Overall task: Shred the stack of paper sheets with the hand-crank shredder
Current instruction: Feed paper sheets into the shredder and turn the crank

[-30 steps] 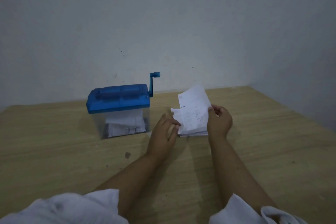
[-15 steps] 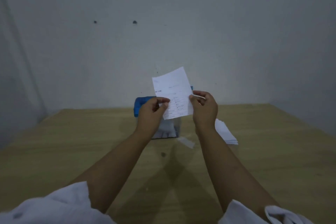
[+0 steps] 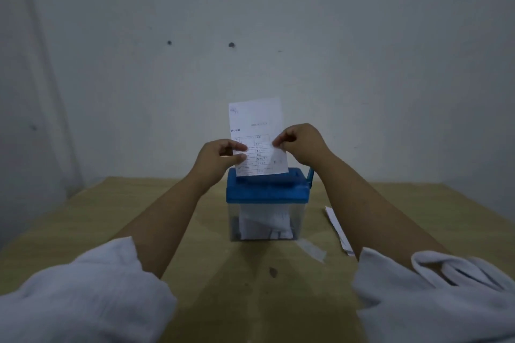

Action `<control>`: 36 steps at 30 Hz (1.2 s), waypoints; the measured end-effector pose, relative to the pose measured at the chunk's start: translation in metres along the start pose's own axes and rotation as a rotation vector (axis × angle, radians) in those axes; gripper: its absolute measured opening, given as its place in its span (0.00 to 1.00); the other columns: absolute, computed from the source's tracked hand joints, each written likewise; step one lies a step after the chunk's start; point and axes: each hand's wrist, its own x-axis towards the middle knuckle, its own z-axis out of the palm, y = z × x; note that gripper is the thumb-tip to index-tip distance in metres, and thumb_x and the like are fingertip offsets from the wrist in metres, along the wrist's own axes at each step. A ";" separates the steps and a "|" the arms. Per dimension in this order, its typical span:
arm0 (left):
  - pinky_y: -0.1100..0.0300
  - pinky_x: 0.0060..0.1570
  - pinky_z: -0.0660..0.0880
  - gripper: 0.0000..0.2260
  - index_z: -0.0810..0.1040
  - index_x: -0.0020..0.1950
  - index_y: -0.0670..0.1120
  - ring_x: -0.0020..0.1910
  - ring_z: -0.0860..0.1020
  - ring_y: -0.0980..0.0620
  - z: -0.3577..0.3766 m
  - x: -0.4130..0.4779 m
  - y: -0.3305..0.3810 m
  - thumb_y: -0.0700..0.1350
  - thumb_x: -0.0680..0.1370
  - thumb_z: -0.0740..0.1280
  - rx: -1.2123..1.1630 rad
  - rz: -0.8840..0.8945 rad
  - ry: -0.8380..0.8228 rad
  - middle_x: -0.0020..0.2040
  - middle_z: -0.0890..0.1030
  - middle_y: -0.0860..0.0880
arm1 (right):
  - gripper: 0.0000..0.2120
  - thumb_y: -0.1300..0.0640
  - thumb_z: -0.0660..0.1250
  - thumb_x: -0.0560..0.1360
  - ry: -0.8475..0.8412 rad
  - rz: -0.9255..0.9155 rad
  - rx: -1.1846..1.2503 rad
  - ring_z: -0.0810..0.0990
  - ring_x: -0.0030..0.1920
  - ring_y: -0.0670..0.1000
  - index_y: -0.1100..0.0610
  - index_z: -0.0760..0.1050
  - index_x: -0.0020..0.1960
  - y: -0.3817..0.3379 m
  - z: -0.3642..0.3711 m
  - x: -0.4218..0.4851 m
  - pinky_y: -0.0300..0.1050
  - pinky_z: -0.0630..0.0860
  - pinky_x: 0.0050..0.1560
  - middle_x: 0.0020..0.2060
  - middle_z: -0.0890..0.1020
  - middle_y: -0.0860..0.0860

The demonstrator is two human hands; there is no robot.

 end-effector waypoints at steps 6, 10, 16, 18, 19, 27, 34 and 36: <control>0.53 0.61 0.73 0.06 0.80 0.46 0.53 0.53 0.76 0.55 0.012 0.024 -0.019 0.43 0.73 0.72 0.098 0.090 0.038 0.49 0.79 0.57 | 0.04 0.57 0.72 0.72 -0.031 0.030 -0.192 0.79 0.51 0.49 0.50 0.84 0.45 0.017 -0.006 0.032 0.50 0.74 0.59 0.48 0.84 0.48; 0.43 0.65 0.68 0.08 0.78 0.41 0.62 0.57 0.76 0.49 0.018 0.029 -0.025 0.48 0.72 0.73 0.171 0.089 0.045 0.47 0.80 0.59 | 0.05 0.57 0.73 0.70 -0.054 0.060 -0.166 0.77 0.49 0.48 0.48 0.83 0.43 0.028 -0.009 0.034 0.51 0.74 0.59 0.48 0.84 0.48; 0.44 0.66 0.65 0.08 0.79 0.40 0.62 0.55 0.77 0.53 0.018 0.026 -0.032 0.49 0.70 0.74 0.209 0.074 0.004 0.46 0.81 0.57 | 0.05 0.61 0.73 0.70 -0.147 0.092 -0.017 0.77 0.50 0.48 0.53 0.84 0.44 0.035 -0.015 0.024 0.45 0.75 0.55 0.48 0.83 0.49; 0.45 0.65 0.67 0.08 0.79 0.41 0.61 0.51 0.78 0.56 0.016 0.026 -0.029 0.47 0.70 0.74 0.183 0.078 -0.034 0.46 0.82 0.57 | 0.06 0.64 0.72 0.71 -0.195 0.095 0.079 0.76 0.43 0.44 0.58 0.83 0.47 0.034 -0.021 0.019 0.32 0.73 0.40 0.46 0.81 0.49; 0.46 0.65 0.69 0.08 0.80 0.42 0.58 0.50 0.79 0.57 0.015 0.027 -0.029 0.46 0.70 0.74 0.170 0.079 -0.058 0.47 0.81 0.57 | 0.07 0.65 0.71 0.71 -0.214 0.093 0.100 0.75 0.42 0.43 0.58 0.83 0.48 0.033 -0.023 0.018 0.30 0.70 0.36 0.45 0.80 0.48; 0.60 0.54 0.71 0.05 0.78 0.49 0.46 0.53 0.77 0.51 0.009 0.025 -0.019 0.40 0.74 0.70 0.028 -0.074 -0.196 0.53 0.81 0.44 | 0.06 0.67 0.72 0.69 -0.222 0.079 0.110 0.78 0.42 0.45 0.58 0.79 0.40 0.033 -0.019 0.023 0.42 0.75 0.50 0.40 0.81 0.51; 0.67 0.41 0.73 0.14 0.65 0.53 0.45 0.47 0.78 0.51 0.011 0.026 -0.024 0.42 0.75 0.70 -0.011 -0.170 -0.158 0.45 0.80 0.50 | 0.18 0.64 0.75 0.66 -0.161 0.143 0.018 0.78 0.51 0.57 0.53 0.67 0.44 0.040 -0.013 0.032 0.47 0.75 0.47 0.51 0.79 0.58; 0.59 0.49 0.75 0.15 0.67 0.54 0.47 0.53 0.78 0.46 0.014 0.026 -0.025 0.42 0.74 0.71 0.064 -0.142 -0.118 0.47 0.80 0.50 | 0.17 0.65 0.75 0.66 -0.159 0.138 0.015 0.79 0.51 0.57 0.56 0.69 0.48 0.039 -0.011 0.033 0.49 0.75 0.51 0.51 0.80 0.59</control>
